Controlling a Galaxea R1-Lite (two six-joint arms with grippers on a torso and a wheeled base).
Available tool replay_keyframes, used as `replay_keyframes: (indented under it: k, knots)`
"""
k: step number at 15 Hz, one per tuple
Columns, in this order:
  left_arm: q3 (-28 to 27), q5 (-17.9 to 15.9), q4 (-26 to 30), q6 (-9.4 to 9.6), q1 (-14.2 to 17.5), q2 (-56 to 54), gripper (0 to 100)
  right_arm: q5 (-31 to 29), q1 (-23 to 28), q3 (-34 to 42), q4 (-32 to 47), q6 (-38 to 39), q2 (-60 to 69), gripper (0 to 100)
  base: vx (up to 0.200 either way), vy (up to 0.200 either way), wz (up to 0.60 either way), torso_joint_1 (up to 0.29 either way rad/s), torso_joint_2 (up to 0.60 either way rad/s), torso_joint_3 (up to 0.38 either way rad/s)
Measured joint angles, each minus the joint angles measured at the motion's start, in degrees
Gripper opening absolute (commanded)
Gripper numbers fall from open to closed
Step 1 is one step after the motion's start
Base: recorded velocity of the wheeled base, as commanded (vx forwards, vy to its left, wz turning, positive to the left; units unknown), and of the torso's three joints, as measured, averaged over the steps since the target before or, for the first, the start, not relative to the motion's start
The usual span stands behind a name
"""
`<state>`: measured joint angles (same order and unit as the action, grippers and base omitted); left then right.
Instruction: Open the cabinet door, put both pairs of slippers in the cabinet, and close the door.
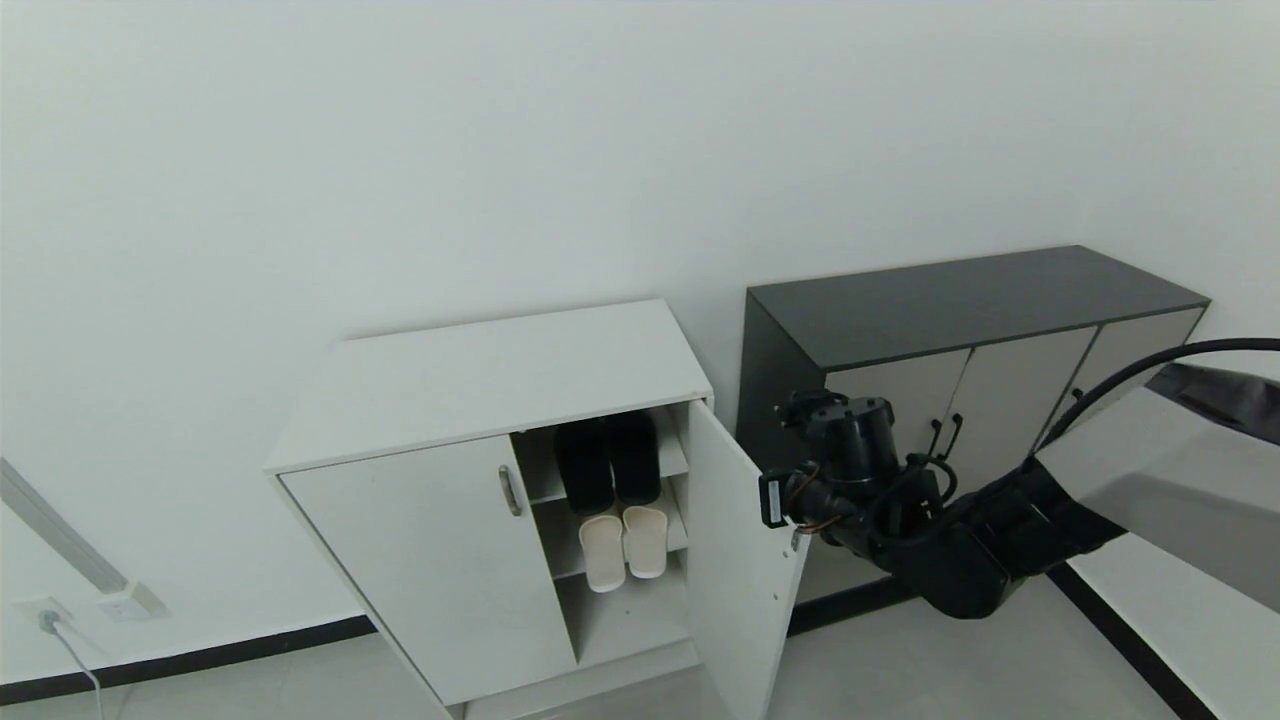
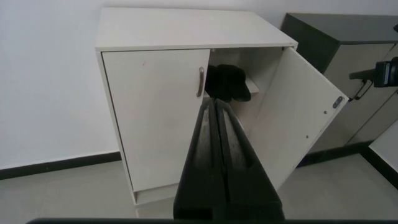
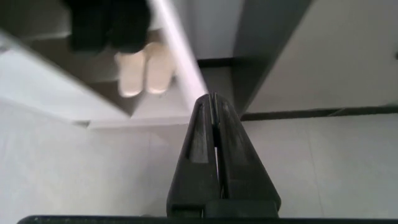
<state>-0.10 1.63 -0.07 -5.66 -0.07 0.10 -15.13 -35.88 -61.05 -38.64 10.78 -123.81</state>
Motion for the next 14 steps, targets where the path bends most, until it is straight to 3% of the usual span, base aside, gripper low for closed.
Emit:
replay_keyframes:
  k: [8, 14]
  knots:
    - [0.00, -0.11, 0.00, 0.09, -0.04, 0.00, 0, 0.07, -2.51, 1.73, -0.44, -0.07, -0.87, 0, 0.000, 0.000, 0.00, 0.000, 0.00, 0.000]
    - [0.00, -0.22, 0.00, 0.11, -0.02, 0.00, 0, 0.20, -8.25, -1.96, -3.29, 1.83, -7.47, 0, 0.000, 0.000, 0.00, 0.000, 0.00, 0.000]
